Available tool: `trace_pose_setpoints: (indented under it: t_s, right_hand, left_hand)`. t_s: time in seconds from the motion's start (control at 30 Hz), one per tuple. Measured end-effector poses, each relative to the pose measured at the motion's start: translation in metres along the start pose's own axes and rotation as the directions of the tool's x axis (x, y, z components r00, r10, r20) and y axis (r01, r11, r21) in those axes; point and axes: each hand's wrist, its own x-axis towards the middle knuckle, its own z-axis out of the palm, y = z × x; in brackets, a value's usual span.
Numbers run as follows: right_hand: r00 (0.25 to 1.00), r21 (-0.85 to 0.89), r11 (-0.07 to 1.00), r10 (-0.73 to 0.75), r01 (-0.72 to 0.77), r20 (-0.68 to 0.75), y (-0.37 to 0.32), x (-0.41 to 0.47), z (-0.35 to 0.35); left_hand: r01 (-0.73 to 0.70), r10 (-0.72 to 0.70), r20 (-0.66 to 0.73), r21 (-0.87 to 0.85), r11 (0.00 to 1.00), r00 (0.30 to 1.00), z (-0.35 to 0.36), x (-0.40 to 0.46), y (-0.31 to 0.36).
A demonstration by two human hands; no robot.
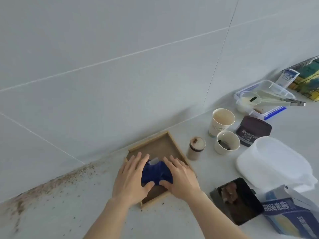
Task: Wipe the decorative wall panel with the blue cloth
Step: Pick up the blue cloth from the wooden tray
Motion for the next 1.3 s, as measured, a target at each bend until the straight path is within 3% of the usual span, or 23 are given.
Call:
trace_pose_setpoints:
  t_s: [0.17, 0.43, 0.63, 0.93, 1.3]
  right_hand:
    - [1.000, -0.063, 0.998, 0.025, -0.026, -0.019, 0.005, 0.007, 0.011]
    - [0.983, -0.107, 0.992, 0.051, -0.071, -0.175, 0.009, 0.011, 0.019]
    - [0.976, -0.145, 0.984, 0.071, -0.102, -0.206, 0.011, 0.008, 0.007]
    - [0.945, -0.230, 0.973, -0.041, -0.036, -0.324, -0.015, 0.004, -0.037]
    - [0.867, -0.340, 0.934, -0.254, 0.106, -0.428, -0.097, 0.002, -0.119]
  left_hand:
    - [0.046, -0.047, 0.062, 0.016, 0.999, 0.997, 0.021, 0.009, 0.005]
    - [0.125, -0.123, -0.029, 0.088, 0.988, 0.992, 0.025, 0.015, 0.015]
    - [0.179, -0.171, -0.088, 0.088, 0.980, 0.981, 0.005, 0.010, 0.008]
    - [0.239, -0.227, -0.176, 0.048, 0.970, 0.958, -0.068, 0.000, -0.005]
    - [0.265, -0.242, -0.419, -0.003, 0.964, 0.875, -0.171, -0.056, -0.036]
